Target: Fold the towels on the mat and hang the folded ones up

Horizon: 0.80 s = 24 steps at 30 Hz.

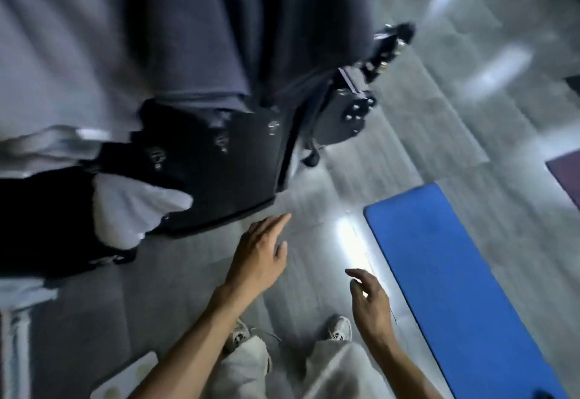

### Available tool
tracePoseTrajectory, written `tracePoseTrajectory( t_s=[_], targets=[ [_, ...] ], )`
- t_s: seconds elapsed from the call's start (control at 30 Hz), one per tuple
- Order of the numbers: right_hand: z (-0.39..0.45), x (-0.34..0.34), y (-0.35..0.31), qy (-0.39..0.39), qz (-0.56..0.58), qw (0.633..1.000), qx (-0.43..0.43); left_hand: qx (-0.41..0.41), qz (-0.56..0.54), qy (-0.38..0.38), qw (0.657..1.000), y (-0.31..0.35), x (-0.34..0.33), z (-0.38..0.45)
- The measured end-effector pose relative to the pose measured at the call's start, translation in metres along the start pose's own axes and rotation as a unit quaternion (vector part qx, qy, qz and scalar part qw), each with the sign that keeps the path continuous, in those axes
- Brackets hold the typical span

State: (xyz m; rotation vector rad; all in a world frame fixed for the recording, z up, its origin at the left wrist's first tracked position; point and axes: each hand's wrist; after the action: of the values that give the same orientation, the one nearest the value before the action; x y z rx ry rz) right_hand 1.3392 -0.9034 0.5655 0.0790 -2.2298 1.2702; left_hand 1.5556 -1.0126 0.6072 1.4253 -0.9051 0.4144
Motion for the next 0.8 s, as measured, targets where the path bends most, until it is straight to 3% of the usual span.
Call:
tracePoseTrajectory(
  t_s=[0.33,0.57,0.8],
  targets=[
    [-0.009,0.192,0.106,0.186,0.176,0.958,-0.131,-0.106,0.012,-0.125,0.986,0.223,-0.140,0.075],
    [0.006,0.346,0.192,0.299,0.322,0.872,-0.216,-0.123,0.010,-0.204,0.971,0.400,-0.290,0.089],
    [0.022,0.457,0.245,0.363,0.361,0.831,-0.218,-0.226,0.020,-0.276,0.934,0.572,-0.420,0.103]
  ],
)
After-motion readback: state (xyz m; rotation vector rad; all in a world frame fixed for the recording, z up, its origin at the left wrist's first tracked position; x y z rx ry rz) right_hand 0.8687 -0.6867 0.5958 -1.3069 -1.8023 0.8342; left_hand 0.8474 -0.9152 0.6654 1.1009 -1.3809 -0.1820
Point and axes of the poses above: each hand's wrist, its own z-axis towards the middle knuckle, its own x-axis out of the back of the hand, y = z × x, and after that the axes turned 6 degrees about z, right-handed
